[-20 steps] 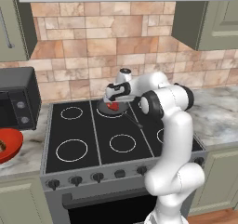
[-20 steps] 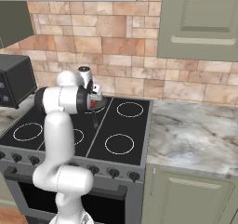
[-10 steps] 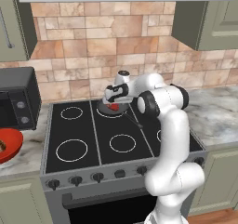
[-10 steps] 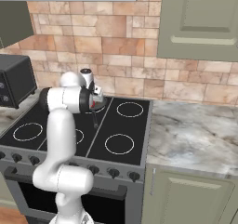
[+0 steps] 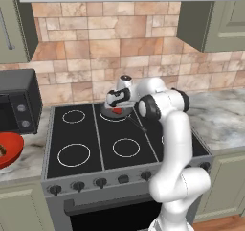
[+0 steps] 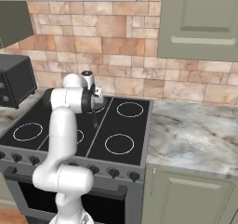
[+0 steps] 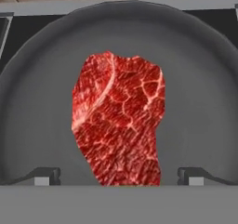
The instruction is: Place the steak on the plate and place the mushroom on the same plate.
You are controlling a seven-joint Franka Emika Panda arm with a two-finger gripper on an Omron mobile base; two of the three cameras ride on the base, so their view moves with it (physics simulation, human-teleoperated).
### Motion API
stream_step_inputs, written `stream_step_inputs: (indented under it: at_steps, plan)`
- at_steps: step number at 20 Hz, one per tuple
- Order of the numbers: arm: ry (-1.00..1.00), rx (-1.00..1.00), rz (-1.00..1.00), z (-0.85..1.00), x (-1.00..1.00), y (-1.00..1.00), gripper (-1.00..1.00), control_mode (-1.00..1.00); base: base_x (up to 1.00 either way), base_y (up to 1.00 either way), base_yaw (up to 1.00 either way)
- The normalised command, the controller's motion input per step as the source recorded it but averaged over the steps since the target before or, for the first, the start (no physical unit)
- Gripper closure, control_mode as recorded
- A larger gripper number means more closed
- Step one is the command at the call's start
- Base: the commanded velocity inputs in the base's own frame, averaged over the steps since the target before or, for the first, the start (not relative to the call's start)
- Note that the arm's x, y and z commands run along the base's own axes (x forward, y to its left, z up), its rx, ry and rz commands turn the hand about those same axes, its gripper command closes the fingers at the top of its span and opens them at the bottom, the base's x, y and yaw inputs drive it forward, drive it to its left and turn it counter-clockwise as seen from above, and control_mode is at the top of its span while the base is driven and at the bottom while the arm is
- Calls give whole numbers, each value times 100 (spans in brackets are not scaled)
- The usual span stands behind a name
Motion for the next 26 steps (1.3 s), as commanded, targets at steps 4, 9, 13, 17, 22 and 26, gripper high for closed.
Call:
stream_step_inputs:
  at_steps: [4,9,13,17,22,26]
  plan:
    - [0,0,0,-31,11,9,-100,-100,0,0,0]
    - [0,0,0,-32,18,8,-100,-100,0,0,0]
    - [0,0,0,-26,22,1,-100,-100,0,0,0]
    - [0,0,0,-22,14,1,100,-100,0,0,0]
    - [0,0,0,-1,0,0,100,-100,0,0,0]
    - [0,0,0,0,0,0,100,-100,0,0,0]
